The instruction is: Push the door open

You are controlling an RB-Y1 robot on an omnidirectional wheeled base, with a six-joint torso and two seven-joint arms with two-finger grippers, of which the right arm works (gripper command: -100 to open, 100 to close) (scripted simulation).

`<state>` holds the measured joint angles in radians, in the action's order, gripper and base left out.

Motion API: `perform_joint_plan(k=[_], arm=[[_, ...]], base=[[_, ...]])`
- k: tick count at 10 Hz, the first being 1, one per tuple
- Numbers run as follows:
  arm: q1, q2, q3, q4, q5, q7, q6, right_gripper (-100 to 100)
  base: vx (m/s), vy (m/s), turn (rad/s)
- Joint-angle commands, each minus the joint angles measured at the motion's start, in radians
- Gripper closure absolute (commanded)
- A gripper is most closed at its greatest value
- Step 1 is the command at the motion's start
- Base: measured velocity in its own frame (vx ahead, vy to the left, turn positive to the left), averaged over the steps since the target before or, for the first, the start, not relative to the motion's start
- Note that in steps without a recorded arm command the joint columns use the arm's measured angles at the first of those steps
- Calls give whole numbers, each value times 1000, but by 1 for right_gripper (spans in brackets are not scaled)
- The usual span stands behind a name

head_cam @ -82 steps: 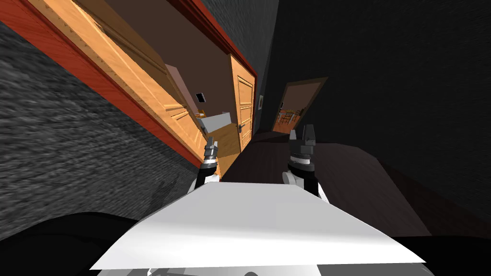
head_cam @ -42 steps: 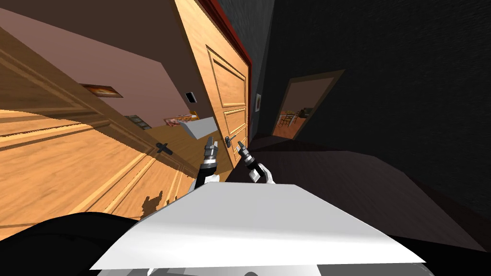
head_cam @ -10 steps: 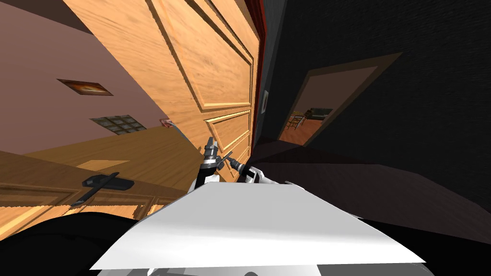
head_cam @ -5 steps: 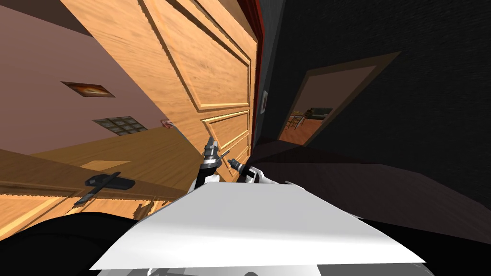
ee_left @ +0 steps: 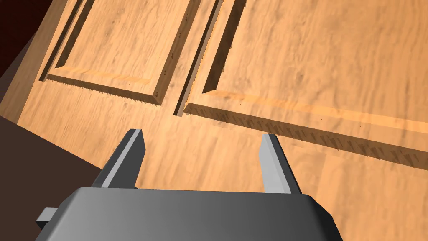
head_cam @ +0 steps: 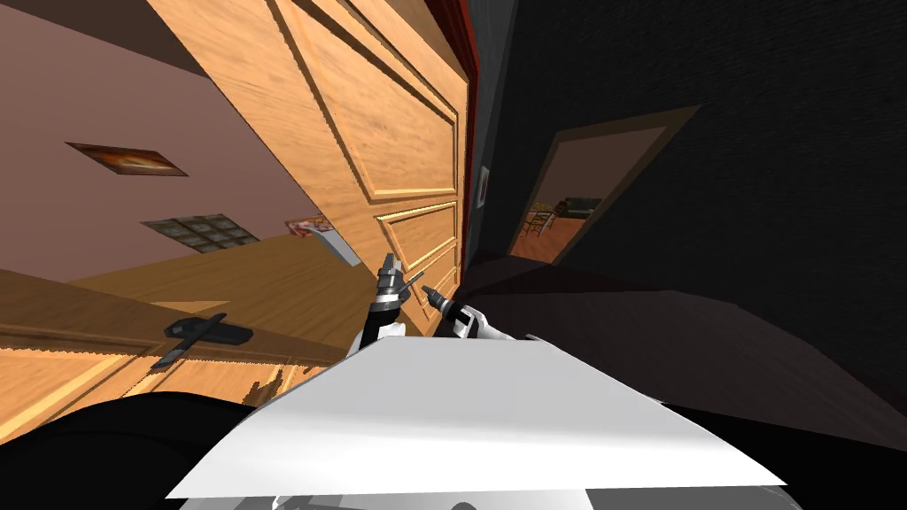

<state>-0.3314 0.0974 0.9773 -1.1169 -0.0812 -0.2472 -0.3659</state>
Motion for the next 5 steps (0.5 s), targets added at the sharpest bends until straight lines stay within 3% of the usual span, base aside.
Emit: perform_joint_plan(k=[1, 3, 5], arm=[[0, 0, 0, 0, 0, 0, 0, -100], [0, -7, -11, 12, 2, 7, 0, -100], [-1, -15, -21, 23, 4, 12, 0, -100]], base=[[-100, -10, -10], [75, 134, 44], [143, 189, 36]])
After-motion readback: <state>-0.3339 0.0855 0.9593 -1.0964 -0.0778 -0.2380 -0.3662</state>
